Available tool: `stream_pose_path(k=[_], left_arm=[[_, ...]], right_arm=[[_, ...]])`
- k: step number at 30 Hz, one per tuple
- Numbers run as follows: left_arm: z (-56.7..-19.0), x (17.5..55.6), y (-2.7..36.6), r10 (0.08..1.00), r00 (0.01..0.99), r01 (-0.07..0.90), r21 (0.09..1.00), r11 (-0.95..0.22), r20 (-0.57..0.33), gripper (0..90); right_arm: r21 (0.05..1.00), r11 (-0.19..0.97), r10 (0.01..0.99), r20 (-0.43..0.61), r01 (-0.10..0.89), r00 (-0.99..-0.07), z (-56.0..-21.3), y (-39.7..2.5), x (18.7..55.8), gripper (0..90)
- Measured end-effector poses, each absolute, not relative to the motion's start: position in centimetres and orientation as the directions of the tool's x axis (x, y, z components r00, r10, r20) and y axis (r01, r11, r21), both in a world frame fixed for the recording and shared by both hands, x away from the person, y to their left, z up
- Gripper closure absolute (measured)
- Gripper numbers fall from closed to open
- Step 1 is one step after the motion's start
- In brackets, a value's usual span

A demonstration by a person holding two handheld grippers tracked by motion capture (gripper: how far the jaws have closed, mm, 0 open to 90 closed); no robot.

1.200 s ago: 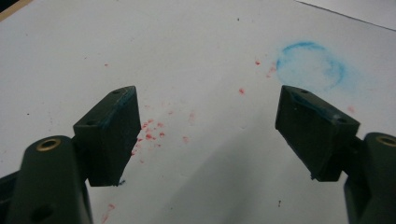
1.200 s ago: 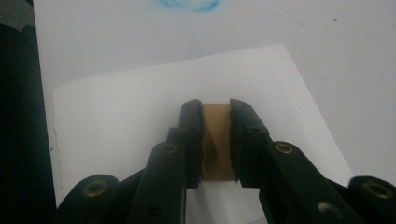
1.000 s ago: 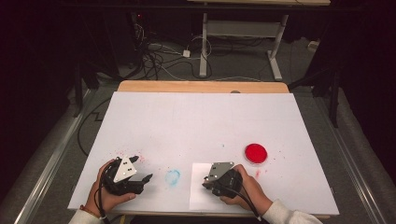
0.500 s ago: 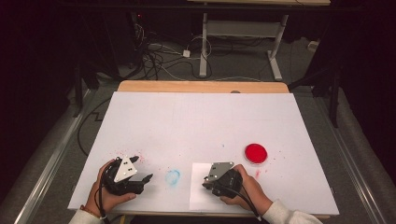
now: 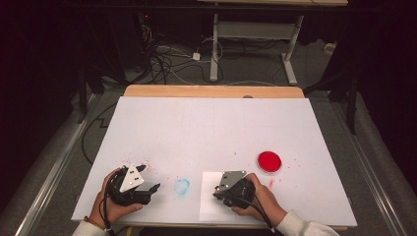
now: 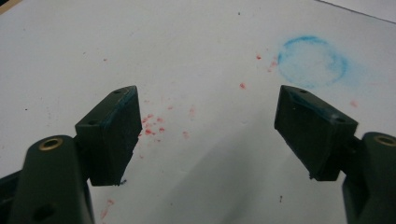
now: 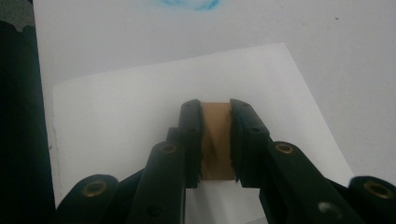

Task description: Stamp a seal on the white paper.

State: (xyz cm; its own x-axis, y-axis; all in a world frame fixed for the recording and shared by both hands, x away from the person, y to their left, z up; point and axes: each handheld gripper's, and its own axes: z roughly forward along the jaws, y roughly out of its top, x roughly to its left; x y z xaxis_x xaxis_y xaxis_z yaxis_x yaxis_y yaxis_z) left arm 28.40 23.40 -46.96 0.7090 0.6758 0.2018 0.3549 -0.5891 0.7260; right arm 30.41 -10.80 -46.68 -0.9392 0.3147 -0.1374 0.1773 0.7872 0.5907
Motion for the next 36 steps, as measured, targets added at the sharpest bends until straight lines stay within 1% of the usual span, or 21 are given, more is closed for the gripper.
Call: stream_pose_path(k=[24, 27, 36], left_arm=[[-47.3, 29.3, 23.5, 0.674, 0.717, 0.367, 0.726, -0.581, 0.178, 22.1], [-47.3, 29.2, 23.6, 0.672, 0.718, 0.363, 0.726, -0.584, 0.182, 22.1], [-47.2, 29.1, 23.5, 0.669, 0.718, 0.357, 0.724, -0.59, 0.192, 22.0]], right_arm=[[0.585, 0.796, 0.302, -0.161, 0.155, -0.94, -46.5, -10.6, 30.2, 76.4], [0.597, 0.784, 0.309, -0.14, 0.169, -0.941, -46.5, -10.8, 30.3, 76.4], [0.647, 0.748, 0.31, -0.147, 0.146, -0.939, -44.6, -11.6, 30.0, 76.4]])
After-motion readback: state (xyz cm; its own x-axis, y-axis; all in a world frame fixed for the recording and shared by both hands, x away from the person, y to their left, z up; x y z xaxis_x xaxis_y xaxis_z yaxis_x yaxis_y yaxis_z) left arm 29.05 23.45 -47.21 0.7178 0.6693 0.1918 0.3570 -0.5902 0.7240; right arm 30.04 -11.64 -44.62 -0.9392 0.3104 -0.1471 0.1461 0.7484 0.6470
